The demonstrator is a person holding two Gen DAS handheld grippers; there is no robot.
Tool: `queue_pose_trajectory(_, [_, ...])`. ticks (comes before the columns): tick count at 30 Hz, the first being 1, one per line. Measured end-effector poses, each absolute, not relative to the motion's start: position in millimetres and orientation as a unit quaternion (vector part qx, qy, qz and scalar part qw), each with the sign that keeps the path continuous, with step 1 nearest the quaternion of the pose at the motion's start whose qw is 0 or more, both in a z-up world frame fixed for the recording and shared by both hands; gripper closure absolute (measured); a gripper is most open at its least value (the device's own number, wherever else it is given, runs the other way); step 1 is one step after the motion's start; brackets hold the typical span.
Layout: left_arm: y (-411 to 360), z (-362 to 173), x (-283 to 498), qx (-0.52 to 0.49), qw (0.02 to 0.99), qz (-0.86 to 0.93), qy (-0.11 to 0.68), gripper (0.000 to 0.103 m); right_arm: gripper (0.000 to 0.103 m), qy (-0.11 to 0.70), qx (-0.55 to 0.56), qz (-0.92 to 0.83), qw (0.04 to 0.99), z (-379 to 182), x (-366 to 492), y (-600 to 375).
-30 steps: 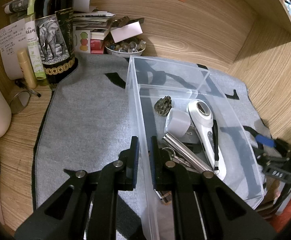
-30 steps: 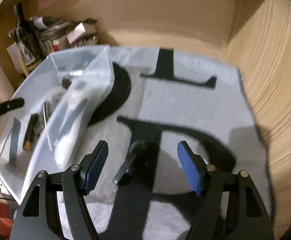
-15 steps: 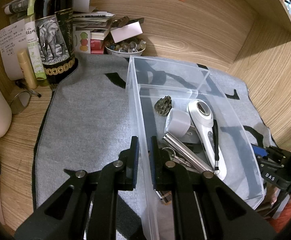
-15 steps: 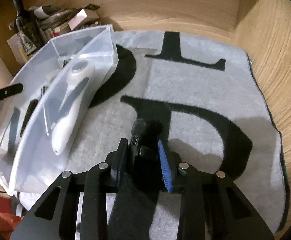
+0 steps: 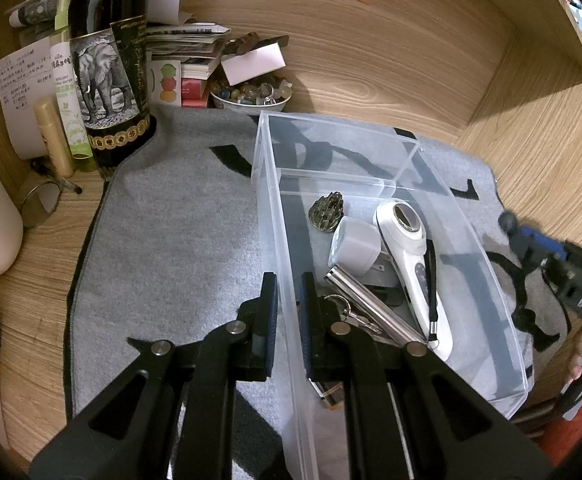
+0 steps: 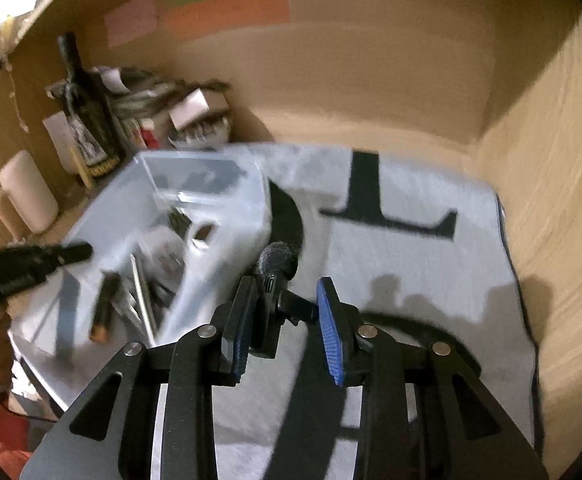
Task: Organize rigid objects
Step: 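Grasp the black round-tipped stick on the mat with the right gripper, then lower the black stick into the clear box and release it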
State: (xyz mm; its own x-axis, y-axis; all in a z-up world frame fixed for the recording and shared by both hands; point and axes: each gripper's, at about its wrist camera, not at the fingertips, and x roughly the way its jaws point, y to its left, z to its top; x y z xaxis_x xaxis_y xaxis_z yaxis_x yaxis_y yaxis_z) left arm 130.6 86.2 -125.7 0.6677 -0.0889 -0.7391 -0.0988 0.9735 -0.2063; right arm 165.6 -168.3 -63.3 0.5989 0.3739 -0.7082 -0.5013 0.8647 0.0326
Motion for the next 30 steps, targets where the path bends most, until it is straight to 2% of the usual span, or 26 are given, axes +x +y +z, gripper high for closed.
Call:
queue_pose_trajectory(11, [87,-127,129,-0.115,0.906,0.002,0.407,0.094,0.075,0.331,-0.112,0.314,0.883,-45,156,-119])
queue_pose_trajectory(30, [86,-127,129,-0.115,0.906,0.002,0.407,0.094,0.074,0.403,-0.152,0.349,0.832,-92,165,-76])
